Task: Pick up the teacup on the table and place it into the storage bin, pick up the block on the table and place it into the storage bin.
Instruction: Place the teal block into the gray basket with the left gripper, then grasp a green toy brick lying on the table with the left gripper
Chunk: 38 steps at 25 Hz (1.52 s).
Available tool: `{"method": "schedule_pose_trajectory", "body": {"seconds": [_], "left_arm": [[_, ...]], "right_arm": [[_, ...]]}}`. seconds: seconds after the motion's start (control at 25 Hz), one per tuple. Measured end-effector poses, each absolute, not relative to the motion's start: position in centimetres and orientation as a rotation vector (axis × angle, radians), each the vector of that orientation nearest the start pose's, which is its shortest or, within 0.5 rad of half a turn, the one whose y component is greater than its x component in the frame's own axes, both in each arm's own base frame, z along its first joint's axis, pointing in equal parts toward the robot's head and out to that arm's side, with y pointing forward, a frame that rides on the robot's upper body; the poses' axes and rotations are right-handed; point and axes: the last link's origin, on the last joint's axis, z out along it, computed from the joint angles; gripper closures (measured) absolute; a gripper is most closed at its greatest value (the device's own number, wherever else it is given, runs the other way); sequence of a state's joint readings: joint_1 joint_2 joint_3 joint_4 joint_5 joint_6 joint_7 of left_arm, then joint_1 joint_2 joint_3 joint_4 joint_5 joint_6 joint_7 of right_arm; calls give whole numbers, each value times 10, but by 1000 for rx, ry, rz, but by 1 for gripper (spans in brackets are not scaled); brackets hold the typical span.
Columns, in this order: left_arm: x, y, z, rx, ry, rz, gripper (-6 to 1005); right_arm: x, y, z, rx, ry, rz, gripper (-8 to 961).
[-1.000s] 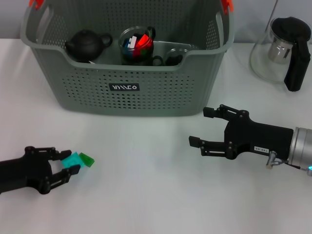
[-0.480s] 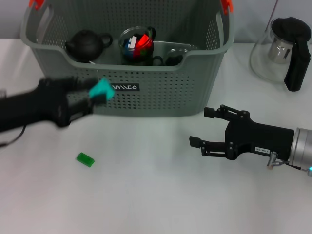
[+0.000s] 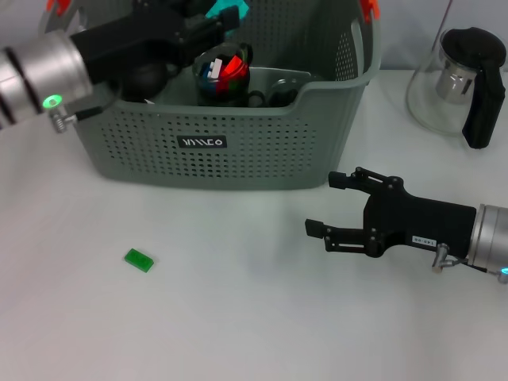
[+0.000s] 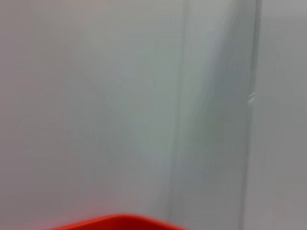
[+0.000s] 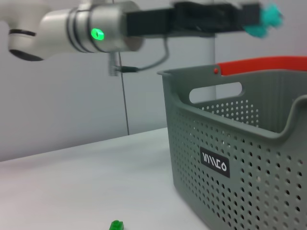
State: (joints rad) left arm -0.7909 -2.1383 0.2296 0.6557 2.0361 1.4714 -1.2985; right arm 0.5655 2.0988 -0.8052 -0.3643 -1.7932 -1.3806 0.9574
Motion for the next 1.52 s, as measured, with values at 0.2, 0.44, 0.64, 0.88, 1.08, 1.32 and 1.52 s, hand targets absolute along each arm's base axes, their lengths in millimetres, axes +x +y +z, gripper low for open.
{"method": "schedule_pose_trajectory", "body": {"seconds": [0.2, 0.44, 0.64, 0.88, 1.08, 1.32, 1.52], "left_arm": [[-197, 427, 18, -2317, -511, -834, 580], [-193, 445, 18, -2222, -708, -831, 577], [-187, 451, 13, -2234, -735, -789, 575], [-174, 444, 3, -2326, -662, -772, 442], [-183, 426, 16, -2331, -666, -891, 303], [-227, 370, 22, -2414, -615, -922, 202], [-269, 320, 10, -2494, -473, -787, 170]], "right_arm": [[254, 326, -58, -2683, 350, 758, 12], [253, 326, -57, -2686, 340, 766, 12], [252, 326, -57, -2687, 339, 769, 12], [252, 326, -57, -2688, 339, 769, 11], [252, 326, -57, -2687, 340, 769, 12], [253, 326, -57, -2685, 342, 766, 12], [254, 327, -56, -2678, 348, 765, 11]]}}
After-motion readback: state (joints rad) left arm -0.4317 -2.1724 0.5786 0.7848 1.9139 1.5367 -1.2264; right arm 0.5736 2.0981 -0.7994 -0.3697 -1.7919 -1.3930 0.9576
